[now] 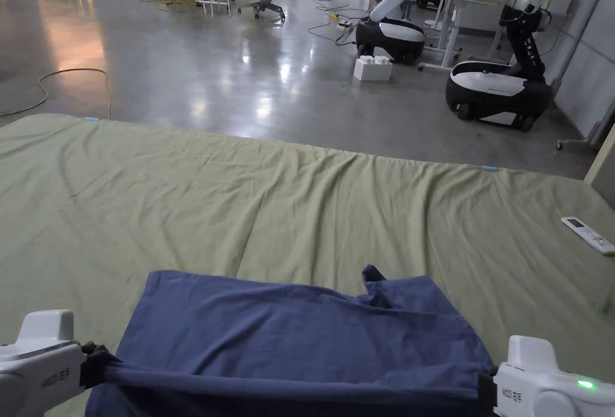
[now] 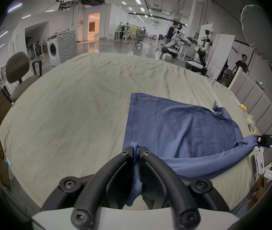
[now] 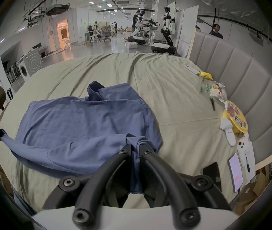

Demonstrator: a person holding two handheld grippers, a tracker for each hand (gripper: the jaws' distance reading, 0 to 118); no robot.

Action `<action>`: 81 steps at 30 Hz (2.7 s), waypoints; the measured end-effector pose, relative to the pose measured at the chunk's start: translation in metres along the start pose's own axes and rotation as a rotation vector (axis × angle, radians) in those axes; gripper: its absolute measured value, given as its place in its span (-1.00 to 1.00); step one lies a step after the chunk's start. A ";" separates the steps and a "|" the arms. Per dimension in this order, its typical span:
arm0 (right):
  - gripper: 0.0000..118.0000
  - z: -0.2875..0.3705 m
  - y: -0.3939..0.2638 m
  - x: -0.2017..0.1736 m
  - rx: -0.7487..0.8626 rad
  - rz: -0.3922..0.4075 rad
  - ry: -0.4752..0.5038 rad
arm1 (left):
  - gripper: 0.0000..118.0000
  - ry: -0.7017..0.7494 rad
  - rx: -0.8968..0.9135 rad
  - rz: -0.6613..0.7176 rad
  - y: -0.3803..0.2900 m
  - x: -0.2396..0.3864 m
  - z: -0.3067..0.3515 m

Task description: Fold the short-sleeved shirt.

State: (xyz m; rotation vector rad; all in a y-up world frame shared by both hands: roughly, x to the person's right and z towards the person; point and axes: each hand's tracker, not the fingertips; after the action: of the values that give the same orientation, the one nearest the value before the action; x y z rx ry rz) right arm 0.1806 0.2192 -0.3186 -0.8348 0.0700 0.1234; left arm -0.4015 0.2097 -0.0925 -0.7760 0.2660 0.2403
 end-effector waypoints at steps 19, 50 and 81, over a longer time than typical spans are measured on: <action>-0.04 -0.065 -0.001 -0.003 -0.004 -0.015 0.006 | -0.39 0.043 -0.083 0.079 0.013 -0.002 -0.069; -0.94 0.145 -0.022 -0.081 0.863 0.063 -0.031 | -0.94 -0.015 0.610 -0.187 -0.031 0.067 0.079; -0.94 0.090 -0.076 -0.050 0.558 0.030 -0.041 | 0.03 0.123 -0.197 -0.162 -0.033 0.001 -0.063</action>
State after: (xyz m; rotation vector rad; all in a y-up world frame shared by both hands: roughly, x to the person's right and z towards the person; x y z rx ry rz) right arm 0.1430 0.2319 -0.1973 -0.2743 0.0734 0.1409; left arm -0.3993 0.1421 -0.1138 -1.0040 0.2968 0.0662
